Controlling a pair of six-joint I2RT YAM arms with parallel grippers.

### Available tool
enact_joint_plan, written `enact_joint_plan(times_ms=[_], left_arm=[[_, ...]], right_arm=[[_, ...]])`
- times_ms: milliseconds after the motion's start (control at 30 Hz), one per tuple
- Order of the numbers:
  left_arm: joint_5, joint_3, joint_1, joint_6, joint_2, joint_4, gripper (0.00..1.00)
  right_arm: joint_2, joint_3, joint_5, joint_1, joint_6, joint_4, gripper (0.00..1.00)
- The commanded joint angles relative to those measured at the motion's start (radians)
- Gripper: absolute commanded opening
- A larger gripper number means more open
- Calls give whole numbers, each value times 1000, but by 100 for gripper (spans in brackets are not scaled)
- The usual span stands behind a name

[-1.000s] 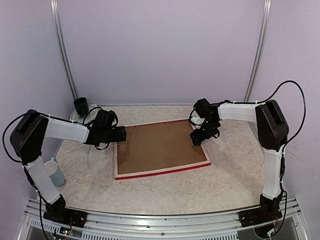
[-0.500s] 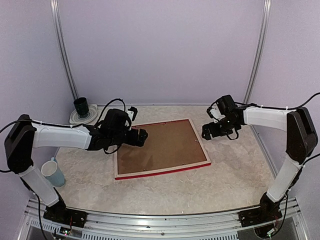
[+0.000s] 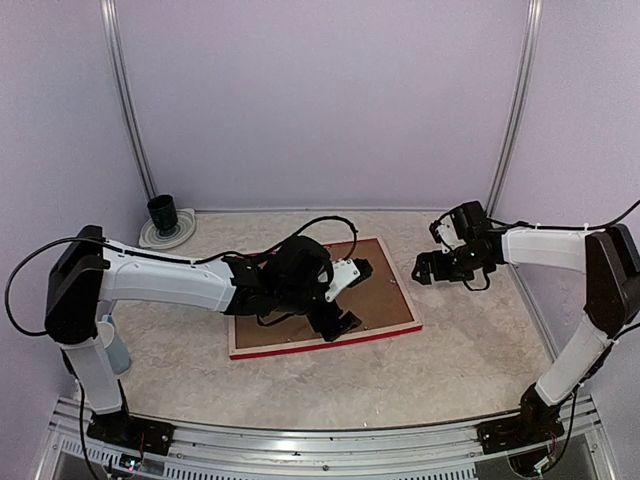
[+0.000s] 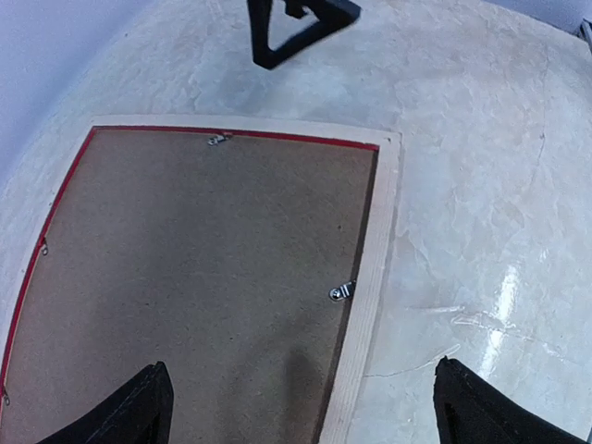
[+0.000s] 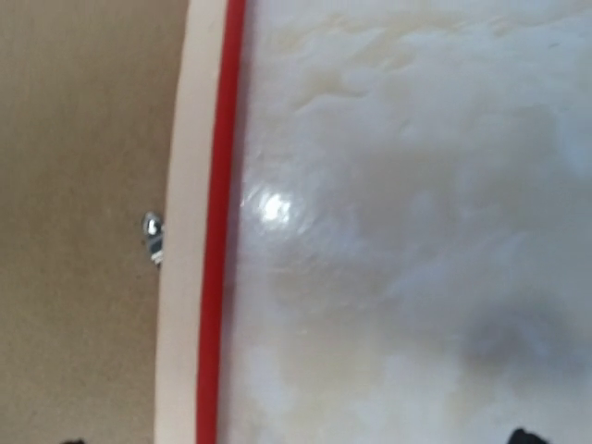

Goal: Put the photo into the frame
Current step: Press the fastener onto the backboard, then pick up the photo frame from the center of the board.

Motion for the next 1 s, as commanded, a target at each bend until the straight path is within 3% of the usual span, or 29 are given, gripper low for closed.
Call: enact_joint_plan(times_ms=[0, 300, 633, 967], left_arm=[[31, 35, -31, 87, 80, -94, 95], [40, 69, -30, 148, 175, -116, 77], [118, 109, 8, 174, 232, -147, 50], [115, 129, 8, 162, 284, -179, 35]], right_arm=[[-80, -33, -27, -33, 29, 48, 98], [-128, -64, -60, -60, 32, 62, 97], [-138, -68, -72, -60, 36, 59, 96], [-140, -72, -101, -63, 50, 67, 96]])
